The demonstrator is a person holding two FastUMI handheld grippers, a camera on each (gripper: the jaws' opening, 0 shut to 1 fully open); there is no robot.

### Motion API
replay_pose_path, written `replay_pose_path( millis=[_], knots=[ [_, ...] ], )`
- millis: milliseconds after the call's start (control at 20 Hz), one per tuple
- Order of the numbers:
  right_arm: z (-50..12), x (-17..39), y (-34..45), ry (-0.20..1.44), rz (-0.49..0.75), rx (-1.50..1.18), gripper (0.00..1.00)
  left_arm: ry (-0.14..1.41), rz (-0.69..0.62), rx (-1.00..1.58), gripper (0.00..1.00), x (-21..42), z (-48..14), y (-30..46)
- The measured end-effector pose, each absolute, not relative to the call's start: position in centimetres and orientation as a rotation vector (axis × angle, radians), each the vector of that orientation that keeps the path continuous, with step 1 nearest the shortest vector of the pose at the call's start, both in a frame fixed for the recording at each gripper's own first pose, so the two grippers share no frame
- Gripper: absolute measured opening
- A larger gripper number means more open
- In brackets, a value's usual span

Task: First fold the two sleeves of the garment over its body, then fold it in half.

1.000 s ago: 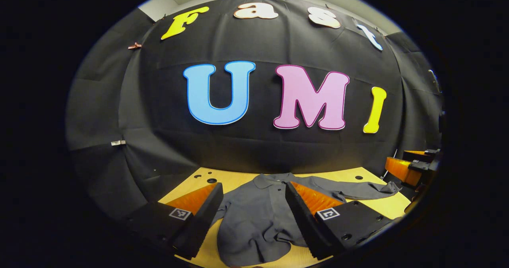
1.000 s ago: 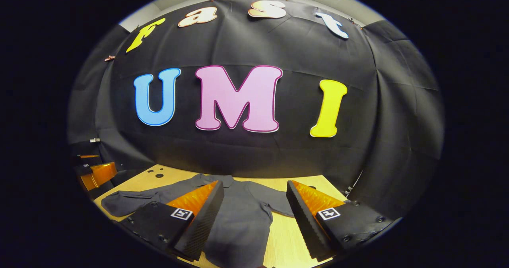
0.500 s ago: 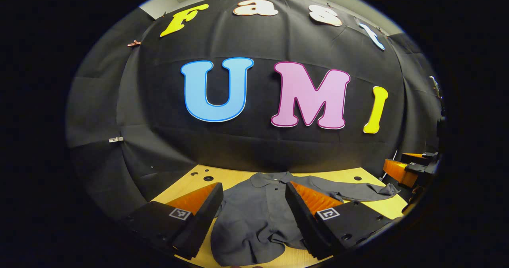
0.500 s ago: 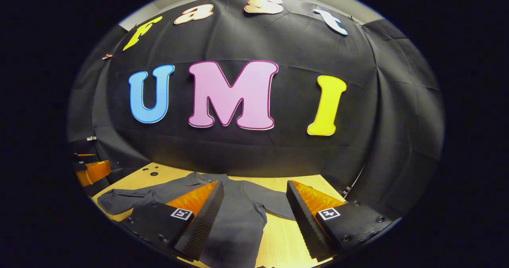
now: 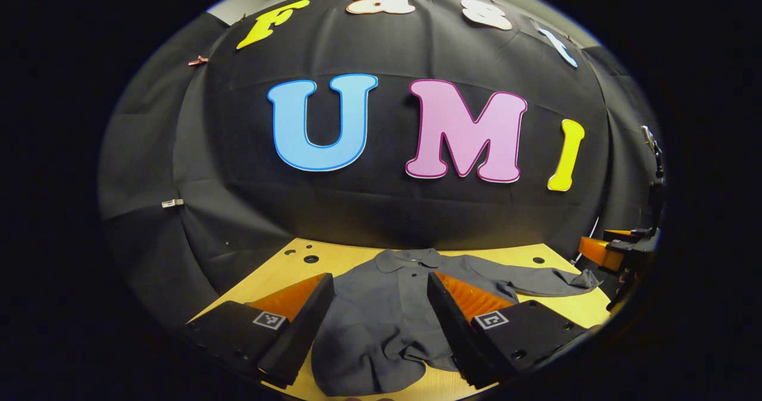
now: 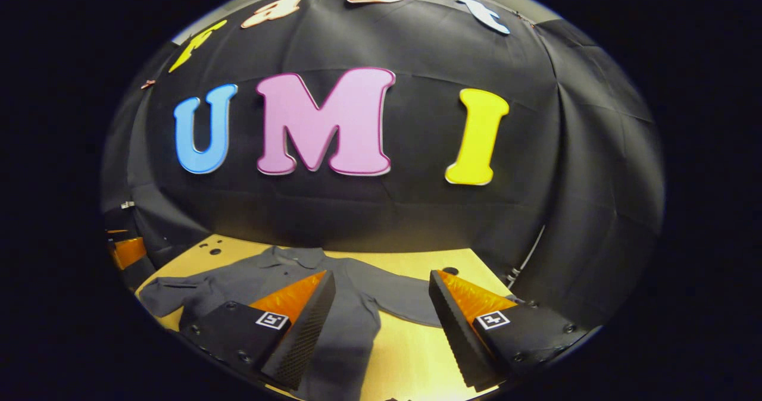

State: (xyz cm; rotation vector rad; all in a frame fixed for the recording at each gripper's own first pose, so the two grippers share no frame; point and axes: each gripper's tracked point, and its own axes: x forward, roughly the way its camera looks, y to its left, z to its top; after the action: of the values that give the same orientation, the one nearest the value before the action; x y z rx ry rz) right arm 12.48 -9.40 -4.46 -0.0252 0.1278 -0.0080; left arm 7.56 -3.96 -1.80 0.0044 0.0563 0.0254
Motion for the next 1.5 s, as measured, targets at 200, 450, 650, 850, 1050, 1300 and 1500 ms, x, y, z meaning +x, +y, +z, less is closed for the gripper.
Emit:
replay_pose_path(
  millis=[200,450,650,850,1050,1300,1500],
  knots=[
    [-7.1,14.8,-14.5,0.207,-0.111,-0.002,0.98,0.099,0.045,-0.011,0.99,8.3,-3.2,-3.9],
    [-11.1,17.4,-21.0,0.291,-0.244,0.061,0.98,0.143,0.088,0.001,0.99,8.6,-4.3,-2.8],
    [-14.7,19.1,-25.9,0.381,-0.335,0.088,0.98,0.173,0.123,0.001,0.99,9.2,-5.1,-1.9],
    [-17.7,20.7,-29.5,0.455,-0.393,0.092,0.98,0.205,0.153,-0.002,0.99,9.3,-5.9,-1.5],
    [-20.3,21.8,-32.3,0.526,-0.427,0.113,0.98,0.234,0.172,-0.006,0.99,9.6,-6.9,-1.3],
    [-23.5,22.7,-35.5,0.6,-0.46,0.108,0.98,0.261,0.191,0.0,0.99,9.4,-7.6,-1.2],
    [-25.1,23.5,-37.3,0.634,-0.483,0.138,0.98,0.277,0.196,0.011,0.99,9.4,-8.0,-1.3]
  ],
)
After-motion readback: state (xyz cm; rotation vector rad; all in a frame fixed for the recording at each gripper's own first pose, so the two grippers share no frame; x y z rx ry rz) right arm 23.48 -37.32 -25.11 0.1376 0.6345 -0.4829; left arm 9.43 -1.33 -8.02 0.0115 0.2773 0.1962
